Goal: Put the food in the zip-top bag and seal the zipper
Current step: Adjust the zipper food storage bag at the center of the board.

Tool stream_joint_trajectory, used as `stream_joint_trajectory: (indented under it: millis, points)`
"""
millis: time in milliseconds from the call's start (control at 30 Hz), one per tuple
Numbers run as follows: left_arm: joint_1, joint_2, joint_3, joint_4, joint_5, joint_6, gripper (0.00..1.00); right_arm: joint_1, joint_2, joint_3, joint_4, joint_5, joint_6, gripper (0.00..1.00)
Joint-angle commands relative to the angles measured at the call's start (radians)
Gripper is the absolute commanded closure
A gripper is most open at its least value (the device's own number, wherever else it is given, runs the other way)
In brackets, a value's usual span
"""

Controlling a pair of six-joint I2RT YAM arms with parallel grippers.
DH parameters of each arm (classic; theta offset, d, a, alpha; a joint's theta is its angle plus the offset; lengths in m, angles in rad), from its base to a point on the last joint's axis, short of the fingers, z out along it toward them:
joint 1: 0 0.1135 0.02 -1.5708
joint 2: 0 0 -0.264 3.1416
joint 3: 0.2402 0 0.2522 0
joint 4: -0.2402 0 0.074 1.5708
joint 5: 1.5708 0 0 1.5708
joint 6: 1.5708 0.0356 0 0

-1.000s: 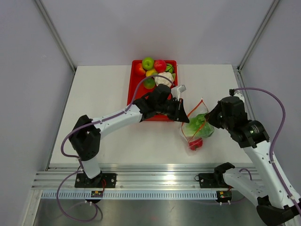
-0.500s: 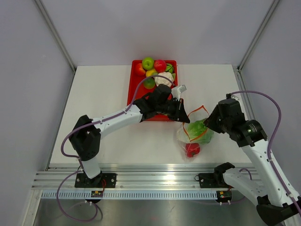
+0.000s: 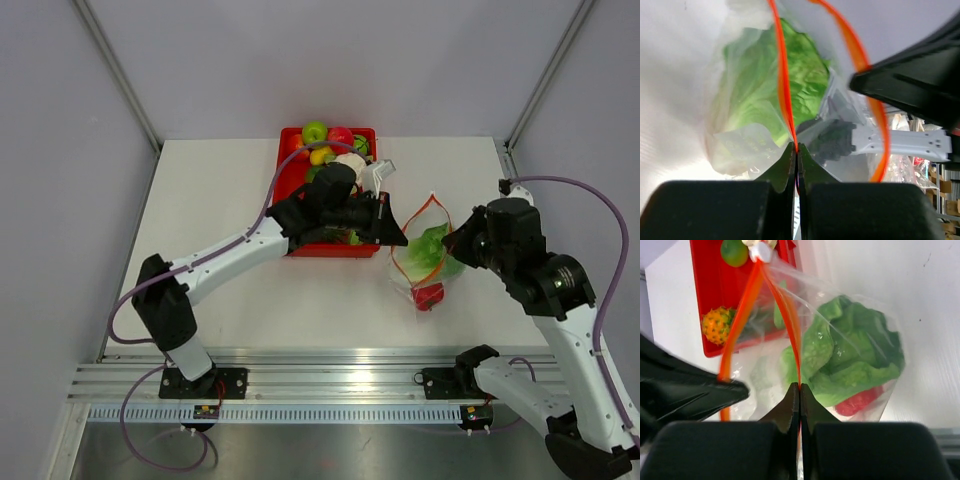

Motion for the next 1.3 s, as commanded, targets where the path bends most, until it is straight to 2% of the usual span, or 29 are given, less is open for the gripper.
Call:
stream_joint_trajectory:
  millis: [0, 100, 133, 233, 367, 467, 567, 667, 700, 800, 1000, 1267]
  points:
    - [-0.011, -0.04, -0.038, 0.09, -0.004, -0.007, 1.0, 0.0, 0.001, -0.15, 0.074, 0.011, -0.021, 1.0]
    - [-0.008, 0.103, -0.053, 0.118, 0.012, -0.027, 1.0, -0.001, 0.083, -0.254, 0.133, 0.043, -0.021, 1.0]
    - [-0.008, 0.168, -0.041, 0.101, 0.015, -0.018, 1.0, -0.001, 0.105, -0.258, 0.142, 0.045, -0.018, 1.0]
    - [-0.005, 0.23, 0.048, 0.013, 0.018, 0.026, 1.0, 0.0, 0.128, -0.192, 0.141, 0.026, -0.006, 1.0]
    - [0.0, 0.127, 0.129, -0.052, 0.01, 0.071, 1.0, -0.001, 0.073, -0.03, 0.116, 0.0, -0.024, 1.0]
    - [0.0, 0.027, 0.149, -0.062, -0.023, 0.086, 1.0, 0.0, 0.043, 0.011, 0.073, 0.011, -0.035, 1.0]
    - [0.0, 0.014, 0.081, -0.019, -0.048, 0.068, 1.0, -0.001, 0.02, -0.075, 0.066, 0.043, -0.043, 1.0]
    - [-0.002, 0.106, 0.002, 0.059, 0.03, -0.001, 1.0, -0.001, 0.036, -0.193, 0.075, 0.063, -0.024, 1.0]
    - [-0.002, 0.161, -0.012, 0.079, 0.053, -0.023, 1.0, -0.001, 0.047, -0.212, 0.087, 0.06, -0.018, 1.0]
    - [-0.016, 0.181, -0.036, 0.15, 0.084, -0.069, 1.0, -0.001, 0.043, -0.221, 0.096, 0.049, -0.006, 1.0]
    - [-0.028, 0.123, 0.01, 0.052, 0.033, 0.023, 1.0, -0.001, 0.038, -0.132, 0.072, 0.091, -0.033, 1.0]
    - [-0.028, 0.028, -0.007, -0.028, -0.057, 0.101, 1.0, -0.001, 0.039, -0.153, 0.09, 0.072, -0.03, 1.0]
